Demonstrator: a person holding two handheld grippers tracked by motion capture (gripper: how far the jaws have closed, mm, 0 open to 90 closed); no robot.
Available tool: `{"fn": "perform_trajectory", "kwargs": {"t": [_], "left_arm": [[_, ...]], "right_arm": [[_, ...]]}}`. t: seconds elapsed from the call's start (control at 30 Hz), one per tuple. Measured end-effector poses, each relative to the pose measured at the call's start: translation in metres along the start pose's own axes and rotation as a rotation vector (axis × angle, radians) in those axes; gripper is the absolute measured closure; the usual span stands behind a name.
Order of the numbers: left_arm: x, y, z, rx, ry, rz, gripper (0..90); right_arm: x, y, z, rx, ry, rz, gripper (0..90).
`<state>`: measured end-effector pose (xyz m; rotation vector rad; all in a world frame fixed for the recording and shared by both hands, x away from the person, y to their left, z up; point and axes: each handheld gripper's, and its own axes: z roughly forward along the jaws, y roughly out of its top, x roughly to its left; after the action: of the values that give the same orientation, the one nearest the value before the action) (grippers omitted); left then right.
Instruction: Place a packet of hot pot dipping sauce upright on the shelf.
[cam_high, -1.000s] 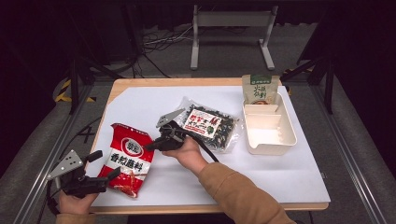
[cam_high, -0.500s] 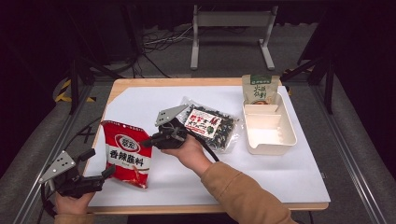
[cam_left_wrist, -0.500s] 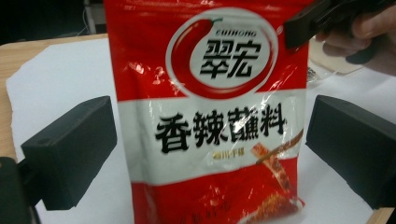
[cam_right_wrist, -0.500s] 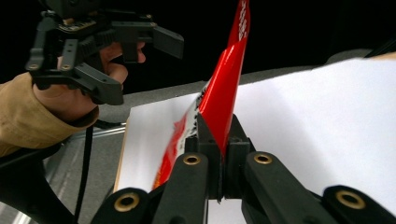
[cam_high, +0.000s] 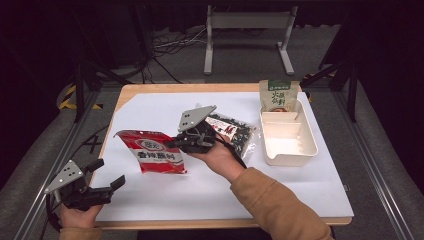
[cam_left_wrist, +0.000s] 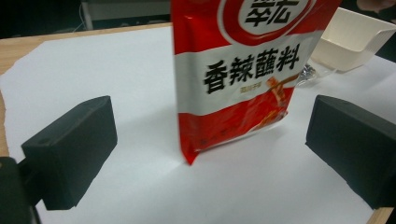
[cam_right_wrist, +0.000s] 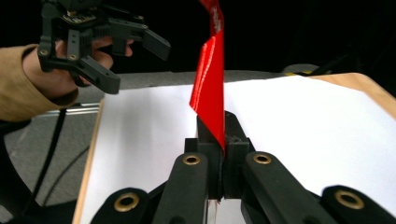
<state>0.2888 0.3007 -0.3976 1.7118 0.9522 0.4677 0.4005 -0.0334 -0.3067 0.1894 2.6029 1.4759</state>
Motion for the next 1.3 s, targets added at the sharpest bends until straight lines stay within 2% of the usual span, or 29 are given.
{"fn": "perform_trajectory", "kwargs": {"t": [0.37,0.57,0.93,1.3], "left_arm": [[0.001,0.002,0.009,0.010,-0.023,0.002,2.2],[0.002,0.004,0.018,0.032,-0.044,-0.006,2.4],[0.005,0.006,0.036,0.061,-0.052,-0.002,2.7],[0.003,0.009,0.049,0.083,-0.057,0.025,3.9]], "right_arm": [[-0.005,-0.001,-0.046,0.008,-0.076,-0.025,89.2],[-0.006,-0.001,-0.070,0.006,-0.122,-0.035,89.2],[-0.005,0.000,-0.104,0.010,-0.175,-0.049,89.2],[-0.008,0.000,-0.138,0.008,-0.239,-0.049,89.2]]}}
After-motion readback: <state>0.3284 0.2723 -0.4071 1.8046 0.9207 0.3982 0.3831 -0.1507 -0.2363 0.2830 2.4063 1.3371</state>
